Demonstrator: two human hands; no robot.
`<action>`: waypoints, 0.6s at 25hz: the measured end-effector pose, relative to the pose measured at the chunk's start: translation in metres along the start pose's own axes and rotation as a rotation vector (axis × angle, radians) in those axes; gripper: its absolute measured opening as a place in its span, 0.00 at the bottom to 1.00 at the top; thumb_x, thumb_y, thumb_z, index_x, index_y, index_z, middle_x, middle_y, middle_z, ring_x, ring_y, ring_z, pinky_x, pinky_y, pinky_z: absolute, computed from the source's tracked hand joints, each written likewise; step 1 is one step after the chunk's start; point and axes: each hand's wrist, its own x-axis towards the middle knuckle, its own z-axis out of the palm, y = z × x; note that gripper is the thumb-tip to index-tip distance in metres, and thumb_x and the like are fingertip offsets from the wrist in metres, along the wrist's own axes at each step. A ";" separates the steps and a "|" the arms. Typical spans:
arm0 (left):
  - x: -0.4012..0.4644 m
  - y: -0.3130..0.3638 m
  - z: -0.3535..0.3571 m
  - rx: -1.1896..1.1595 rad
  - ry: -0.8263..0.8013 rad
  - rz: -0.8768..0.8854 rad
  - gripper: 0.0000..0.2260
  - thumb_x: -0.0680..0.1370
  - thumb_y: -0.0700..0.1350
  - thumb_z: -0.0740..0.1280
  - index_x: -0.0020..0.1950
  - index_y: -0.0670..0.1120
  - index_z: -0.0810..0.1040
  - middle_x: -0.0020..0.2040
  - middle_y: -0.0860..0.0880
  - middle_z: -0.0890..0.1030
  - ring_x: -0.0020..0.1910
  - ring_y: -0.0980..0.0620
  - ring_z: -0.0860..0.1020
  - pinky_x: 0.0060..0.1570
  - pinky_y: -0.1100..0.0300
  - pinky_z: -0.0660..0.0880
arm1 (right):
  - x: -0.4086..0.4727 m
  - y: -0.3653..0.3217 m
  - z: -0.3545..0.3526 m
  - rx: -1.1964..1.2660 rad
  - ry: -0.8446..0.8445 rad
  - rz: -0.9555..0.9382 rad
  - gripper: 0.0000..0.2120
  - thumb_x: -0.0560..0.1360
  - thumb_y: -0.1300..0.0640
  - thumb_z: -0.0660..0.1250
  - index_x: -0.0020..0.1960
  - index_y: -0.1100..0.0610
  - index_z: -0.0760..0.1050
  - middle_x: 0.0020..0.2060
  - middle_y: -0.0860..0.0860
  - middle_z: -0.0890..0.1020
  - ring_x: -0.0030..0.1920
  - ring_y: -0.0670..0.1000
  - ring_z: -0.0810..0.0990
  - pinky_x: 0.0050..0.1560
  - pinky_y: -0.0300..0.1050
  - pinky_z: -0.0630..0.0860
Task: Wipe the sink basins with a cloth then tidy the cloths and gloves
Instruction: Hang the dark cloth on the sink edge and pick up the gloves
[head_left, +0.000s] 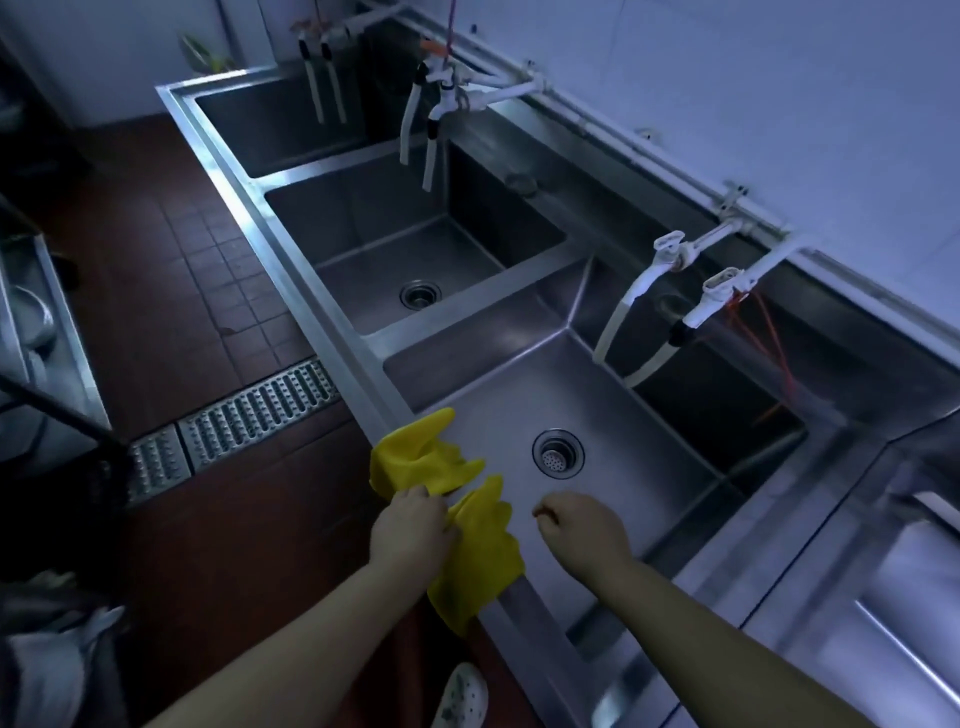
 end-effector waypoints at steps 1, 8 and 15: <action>0.004 0.002 0.001 0.003 0.002 -0.007 0.12 0.76 0.54 0.65 0.55 0.50 0.76 0.55 0.50 0.74 0.59 0.50 0.71 0.51 0.57 0.71 | 0.001 0.003 0.001 0.007 -0.007 0.008 0.14 0.79 0.55 0.56 0.57 0.54 0.78 0.55 0.51 0.81 0.52 0.51 0.78 0.49 0.44 0.74; 0.016 0.000 -0.003 -0.183 -0.014 -0.005 0.08 0.75 0.53 0.66 0.49 0.51 0.74 0.50 0.52 0.75 0.55 0.50 0.72 0.49 0.57 0.71 | 0.008 -0.001 0.007 0.053 -0.034 0.017 0.13 0.78 0.56 0.56 0.55 0.55 0.79 0.53 0.51 0.81 0.51 0.52 0.77 0.47 0.43 0.72; 0.063 -0.045 -0.042 -0.001 0.140 -0.078 0.15 0.78 0.49 0.62 0.63 0.48 0.73 0.61 0.46 0.75 0.60 0.43 0.69 0.56 0.51 0.69 | 0.022 -0.055 0.025 0.019 -0.071 -0.018 0.11 0.78 0.56 0.56 0.44 0.57 0.77 0.41 0.55 0.79 0.43 0.56 0.76 0.38 0.48 0.72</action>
